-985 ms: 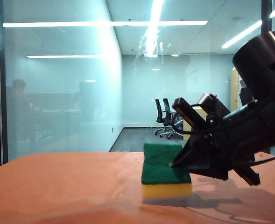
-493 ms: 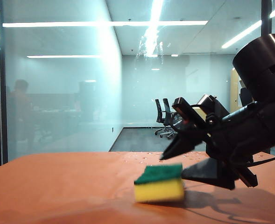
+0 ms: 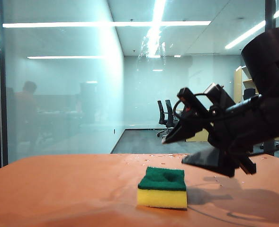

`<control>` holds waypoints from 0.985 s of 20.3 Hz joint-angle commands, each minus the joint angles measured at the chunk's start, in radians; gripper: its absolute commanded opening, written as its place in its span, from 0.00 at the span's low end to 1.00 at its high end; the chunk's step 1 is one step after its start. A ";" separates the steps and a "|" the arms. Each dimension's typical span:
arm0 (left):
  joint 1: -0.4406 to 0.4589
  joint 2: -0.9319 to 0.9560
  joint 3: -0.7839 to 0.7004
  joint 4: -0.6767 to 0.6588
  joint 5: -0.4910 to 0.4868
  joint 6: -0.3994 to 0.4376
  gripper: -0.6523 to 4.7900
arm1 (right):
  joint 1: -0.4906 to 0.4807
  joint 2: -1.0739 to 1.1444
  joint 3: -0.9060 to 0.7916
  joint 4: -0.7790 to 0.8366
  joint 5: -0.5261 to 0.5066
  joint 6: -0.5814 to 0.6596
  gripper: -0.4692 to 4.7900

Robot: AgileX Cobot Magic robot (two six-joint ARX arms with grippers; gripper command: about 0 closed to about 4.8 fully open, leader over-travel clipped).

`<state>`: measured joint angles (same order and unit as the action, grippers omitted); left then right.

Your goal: Pick up the sponge from the table, wipe the water off the glass, and finally place the sponge back on the table.

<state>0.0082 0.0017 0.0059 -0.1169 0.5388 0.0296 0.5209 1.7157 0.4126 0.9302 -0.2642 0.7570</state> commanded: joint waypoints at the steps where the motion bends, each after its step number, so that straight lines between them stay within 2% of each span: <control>1: 0.000 0.001 0.003 0.005 0.007 0.003 0.11 | -0.012 -0.013 0.004 0.046 -0.001 -0.006 0.57; 3: 0.000 0.001 0.003 0.005 0.007 0.003 0.11 | -0.024 -0.015 0.003 0.079 -0.002 -0.035 0.44; 4: 0.000 0.001 0.003 0.004 0.007 0.003 0.11 | -0.039 -0.018 0.003 0.127 -0.004 -0.058 0.30; 7: 0.000 0.001 0.003 0.003 0.007 0.004 0.11 | -0.068 -0.042 0.004 0.210 -0.002 -0.119 0.08; 15: 0.000 0.001 0.003 0.000 0.007 0.004 0.11 | -0.222 -0.218 0.010 0.122 -0.004 -0.255 0.07; 20: 0.000 0.001 0.003 -0.002 0.007 0.004 0.11 | -0.302 -0.383 0.011 -0.132 0.033 -0.464 0.07</control>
<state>0.0082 0.0013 0.0059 -0.1177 0.5400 0.0296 0.2272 1.3617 0.4187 0.8639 -0.2546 0.3496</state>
